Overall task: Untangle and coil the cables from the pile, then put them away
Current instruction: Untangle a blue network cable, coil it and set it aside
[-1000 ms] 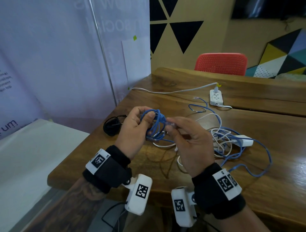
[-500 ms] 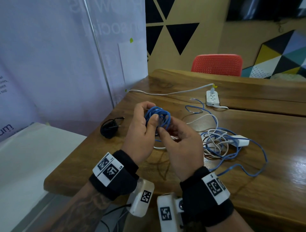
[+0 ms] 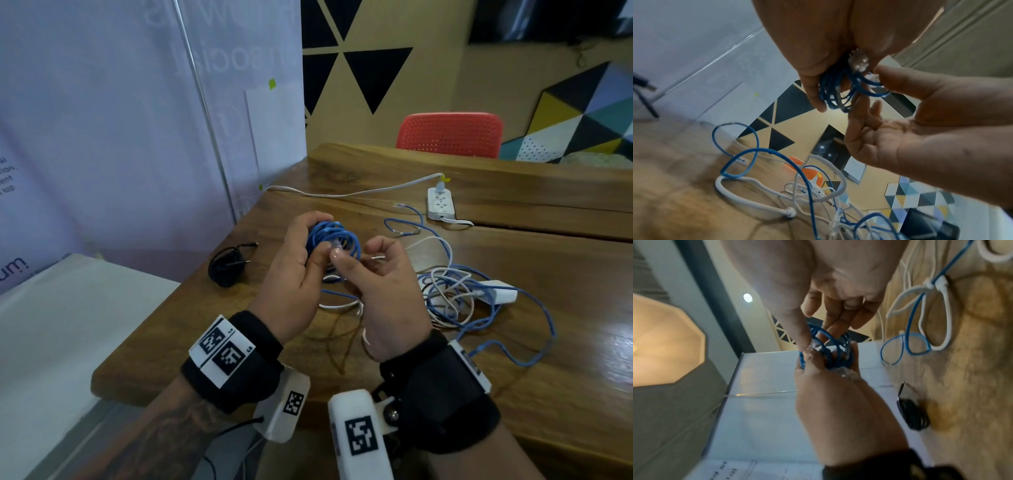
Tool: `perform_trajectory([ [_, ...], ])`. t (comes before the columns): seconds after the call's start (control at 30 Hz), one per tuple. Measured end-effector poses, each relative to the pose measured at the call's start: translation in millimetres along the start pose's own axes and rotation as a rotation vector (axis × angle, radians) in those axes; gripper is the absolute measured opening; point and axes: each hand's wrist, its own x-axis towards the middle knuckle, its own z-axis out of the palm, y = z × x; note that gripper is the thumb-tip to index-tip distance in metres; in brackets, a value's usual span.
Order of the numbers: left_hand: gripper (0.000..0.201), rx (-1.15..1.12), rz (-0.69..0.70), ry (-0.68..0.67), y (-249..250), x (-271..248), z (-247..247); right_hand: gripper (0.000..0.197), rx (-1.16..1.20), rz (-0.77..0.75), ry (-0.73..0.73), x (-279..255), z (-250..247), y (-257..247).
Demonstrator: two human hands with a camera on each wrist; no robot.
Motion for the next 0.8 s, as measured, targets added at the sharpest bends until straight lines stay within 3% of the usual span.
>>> perform_trajectory([
  [0.13, 0.025, -0.095, -0.062, 0.03, 0, 4, -2, 0.038, 0.134, 0.054, -0.074, 0, 2, -2],
  [0.23, 0.023, -0.194, -0.101, 0.082, 4, 6, -3, 0.026, 0.132, -0.015, -0.056, 2, 2, -3],
  [0.37, 0.024, -0.425, -0.177, 0.105, 8, 11, -4, 0.017, -0.134, -0.245, 0.023, 7, -2, -7],
  [0.57, 0.022, -0.762, -0.322, 0.031, 9, 16, -4, 0.02, -0.559, -0.581, 0.0, 13, -11, -1],
  [0.63, 0.021, -0.737, -0.338, 0.031, 8, 15, -4, 0.017, -0.743, -0.68, -0.051, 10, -16, 4],
  [0.73, 0.018, -0.576, -0.306, 0.025, 3, 13, -7, 0.023, -0.79, -0.575, -0.08, 5, -15, 5],
  [0.8, 0.017, -0.478, -0.28, 0.006, -1, 12, -7, 0.015, -0.748, -0.554, -0.03, 9, -13, 6],
])
